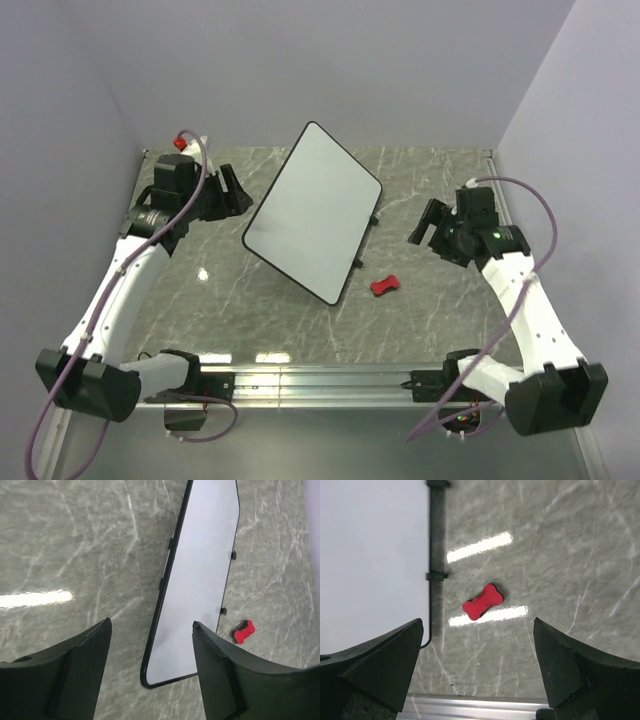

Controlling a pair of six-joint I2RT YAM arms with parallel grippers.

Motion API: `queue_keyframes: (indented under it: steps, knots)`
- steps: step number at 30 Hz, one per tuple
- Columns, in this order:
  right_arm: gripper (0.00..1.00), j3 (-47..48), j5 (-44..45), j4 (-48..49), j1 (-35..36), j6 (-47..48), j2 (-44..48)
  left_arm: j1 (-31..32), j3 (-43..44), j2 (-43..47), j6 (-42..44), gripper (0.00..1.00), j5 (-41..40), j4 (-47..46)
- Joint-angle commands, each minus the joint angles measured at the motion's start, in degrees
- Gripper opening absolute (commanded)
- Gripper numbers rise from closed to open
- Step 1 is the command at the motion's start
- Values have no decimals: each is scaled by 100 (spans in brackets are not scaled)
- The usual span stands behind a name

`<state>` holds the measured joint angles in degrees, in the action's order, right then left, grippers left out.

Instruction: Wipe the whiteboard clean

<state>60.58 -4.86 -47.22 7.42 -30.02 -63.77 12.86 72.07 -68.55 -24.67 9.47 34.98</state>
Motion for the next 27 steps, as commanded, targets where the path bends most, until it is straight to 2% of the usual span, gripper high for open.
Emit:
queue_keyframes:
  steps: [1, 3, 5, 7, 11, 16, 22, 27]
  knots:
    - [97, 367, 243, -33, 49, 408, 767, -38, 17, 544, 32, 74, -515, 95]
    - [98, 612, 248, -120, 224, 514, 1138, -38, 17, 711, 32, 82, -858, 254]
    - [98, 779, 100, -216, 278, 471, 1339, -30, -79, 834, -160, 95, -1656, 438]
    - [99, 877, 108, -340, 295, 253, 1498, -56, -359, 1089, -319, 99, -2105, 474]
    - [100, 475, -49, 70, 295, -117, 2313, -73, -782, 1406, -530, 99, -2809, 615]
    - [100, -80, -401, 556, 278, -355, 3062, -73, -1020, 1556, -645, 99, -3039, 668]
    - [100, 24, -472, 214, 286, -347, 2932, -73, -897, 1319, -610, 99, -2794, 589]
    - [100, -2, -438, 328, 286, -197, 2879, -21, -783, 1222, -522, 99, -2741, 571]
